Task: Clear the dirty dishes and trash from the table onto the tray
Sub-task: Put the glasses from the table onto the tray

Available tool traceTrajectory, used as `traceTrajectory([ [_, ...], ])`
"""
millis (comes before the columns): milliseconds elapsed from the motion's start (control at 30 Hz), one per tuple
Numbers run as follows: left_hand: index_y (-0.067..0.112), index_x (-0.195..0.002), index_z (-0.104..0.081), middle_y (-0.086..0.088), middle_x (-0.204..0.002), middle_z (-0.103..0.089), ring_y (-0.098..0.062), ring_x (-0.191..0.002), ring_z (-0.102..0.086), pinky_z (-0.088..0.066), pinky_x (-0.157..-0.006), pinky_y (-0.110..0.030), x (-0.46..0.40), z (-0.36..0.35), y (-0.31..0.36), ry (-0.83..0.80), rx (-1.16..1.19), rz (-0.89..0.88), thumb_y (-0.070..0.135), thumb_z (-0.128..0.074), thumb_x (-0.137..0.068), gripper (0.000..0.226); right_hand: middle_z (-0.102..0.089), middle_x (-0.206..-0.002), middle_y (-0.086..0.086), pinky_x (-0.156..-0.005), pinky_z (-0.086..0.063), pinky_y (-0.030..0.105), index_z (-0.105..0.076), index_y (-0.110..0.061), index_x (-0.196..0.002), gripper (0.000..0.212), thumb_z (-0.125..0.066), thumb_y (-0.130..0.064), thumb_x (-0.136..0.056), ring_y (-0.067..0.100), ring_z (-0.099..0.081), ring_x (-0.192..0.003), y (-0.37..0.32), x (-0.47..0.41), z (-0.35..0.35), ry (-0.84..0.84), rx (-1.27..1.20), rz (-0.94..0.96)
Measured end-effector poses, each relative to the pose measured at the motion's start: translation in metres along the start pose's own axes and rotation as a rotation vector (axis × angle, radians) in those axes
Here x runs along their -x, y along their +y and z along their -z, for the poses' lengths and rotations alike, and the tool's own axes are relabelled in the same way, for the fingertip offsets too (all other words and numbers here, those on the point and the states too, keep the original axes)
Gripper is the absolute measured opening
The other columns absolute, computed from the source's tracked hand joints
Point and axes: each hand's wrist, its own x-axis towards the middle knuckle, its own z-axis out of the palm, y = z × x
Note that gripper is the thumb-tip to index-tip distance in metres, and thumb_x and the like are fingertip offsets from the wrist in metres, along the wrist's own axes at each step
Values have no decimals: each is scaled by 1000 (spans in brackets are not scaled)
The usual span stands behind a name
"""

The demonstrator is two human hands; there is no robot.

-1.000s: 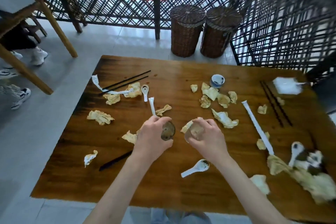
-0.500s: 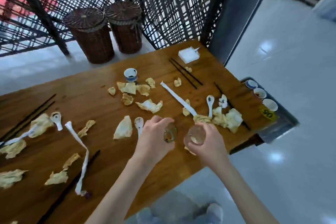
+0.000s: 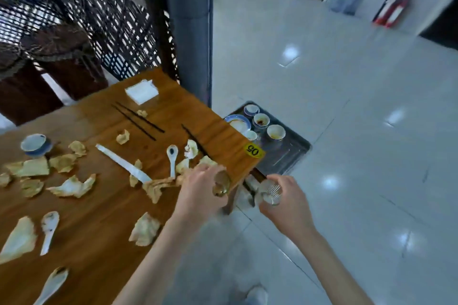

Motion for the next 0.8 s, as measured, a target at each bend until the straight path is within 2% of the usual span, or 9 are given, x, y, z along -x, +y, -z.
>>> traceTrajectory([
  [100,25,-126,-57,3,-113,-58,-16,-101,-53,-38,-80,-15,-30,-27,40,42,-1,-5,25,-80,-69,61,-44,-100,-14,-73,-31,16,-58,-25,-114,55,-74,-20,-62,11,-50,-96,39,-24,38,19,3,14],
  [167,25,-123,-59,6,-108,-57,-9,-93,-49,-31,-67,-7,-47,-45,62,61,11,-10,23,-82,-67,61,-45,-99,-14,-73,-33,18,-57,-26,-115,54,-73,-20,-64,10,-49,-93,64,-37,59,21,2,7],
  [267,28,-120,-61,12,-96,-53,-6,-83,-45,-26,-58,-7,-67,-64,84,70,-13,-3,25,-83,-66,58,-47,-103,-12,-76,-37,19,-57,-24,-117,52,-74,-23,-68,10,-49,-93,92,-54,82,37,-20,5],
  [367,26,-119,-62,9,-96,-55,-12,-87,-52,-31,-66,-11,-96,-83,100,59,-3,-4,22,-83,-65,58,-50,-108,-9,-81,-40,21,-56,-24,-119,52,-74,-24,-70,11,-50,-96,118,-81,102,31,-23,1],
  [633,20,-123,-61,2,-103,-60,-7,-86,-48,-29,-61,-4,-187,-127,131,66,20,9,22,-85,-63,64,-47,-101,-13,-76,-36,17,-56,-26,-116,52,-74,-24,-68,6,-47,-89,163,-170,130,19,2,17],
  [800,23,-124,-59,1,-109,-60,-14,-94,-55,-44,-78,-18,-263,-154,142,76,94,76,20,-84,-66,63,-51,-104,-11,-79,-39,18,-56,-26,-115,51,-75,-23,-68,7,-50,-93,184,-249,148,-14,38,26],
])
